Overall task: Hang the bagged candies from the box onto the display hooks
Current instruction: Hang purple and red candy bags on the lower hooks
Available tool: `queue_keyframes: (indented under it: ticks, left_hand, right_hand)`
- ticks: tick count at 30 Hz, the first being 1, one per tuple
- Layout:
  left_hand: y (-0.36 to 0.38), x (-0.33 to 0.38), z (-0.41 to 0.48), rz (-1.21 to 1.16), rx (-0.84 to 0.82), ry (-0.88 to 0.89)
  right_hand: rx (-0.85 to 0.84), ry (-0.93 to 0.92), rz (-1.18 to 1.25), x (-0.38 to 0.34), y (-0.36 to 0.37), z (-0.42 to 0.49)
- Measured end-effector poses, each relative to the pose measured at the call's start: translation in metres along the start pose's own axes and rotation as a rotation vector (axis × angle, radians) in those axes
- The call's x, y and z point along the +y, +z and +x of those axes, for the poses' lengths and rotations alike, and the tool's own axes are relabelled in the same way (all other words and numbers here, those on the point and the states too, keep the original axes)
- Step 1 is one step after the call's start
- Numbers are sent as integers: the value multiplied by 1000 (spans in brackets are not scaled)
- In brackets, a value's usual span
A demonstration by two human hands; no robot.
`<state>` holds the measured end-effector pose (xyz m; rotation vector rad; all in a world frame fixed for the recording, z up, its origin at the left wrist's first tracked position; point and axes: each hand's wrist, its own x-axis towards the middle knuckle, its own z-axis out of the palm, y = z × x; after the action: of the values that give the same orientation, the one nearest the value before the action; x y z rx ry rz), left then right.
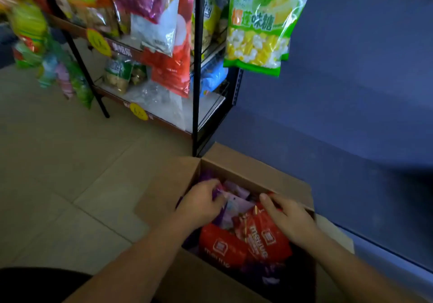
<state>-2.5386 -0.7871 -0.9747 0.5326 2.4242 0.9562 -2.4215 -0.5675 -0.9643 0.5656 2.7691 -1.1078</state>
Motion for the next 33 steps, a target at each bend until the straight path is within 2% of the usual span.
queue_keyframes:
  ticks: [5, 8, 10, 12, 15, 17, 21, 23, 28, 30, 33]
  left_hand:
    - [41, -42, -25, 95, -69, -131]
    - [32, -60, -27, 175, 21, -128]
    - [25, -70, -28, 156, 88, -196]
    - [23, -76, -31, 111, 60, -283]
    - [30, -83, -34, 17, -39, -300]
    - [32, -84, -35, -15, -25, -261]
    - [23, -84, -33, 117, 299, -229]
    - [20, -84, -33, 84, 389, -270]
    - [21, -88, -29, -111, 344, -369]
    - [21, -91, -29, -18, 318, -376]
    - [21, -97, -31, 150, 191, -428]
  right_hand:
    - [-172, 71, 79, 41, 43, -7]
    - [-272, 85, 111, 42, 70, -8]
    - [-330, 76, 122, 43, 88, -3]
    - [-367, 61, 93, 45, 104, 5]
    - [-355, 70, 5, 44, 120, 14]
    - [-312, 106, 4, 40, 120, 17]
    - [-94, 99, 228, 18, 108, 29]
    - [-80, 70, 341, -7, 100, 40]
    - [-169, 219, 456, -42, 118, 79]
    - [-164, 287, 433, -43, 133, 91]
    - [-116, 236, 210, -41, 148, 100]
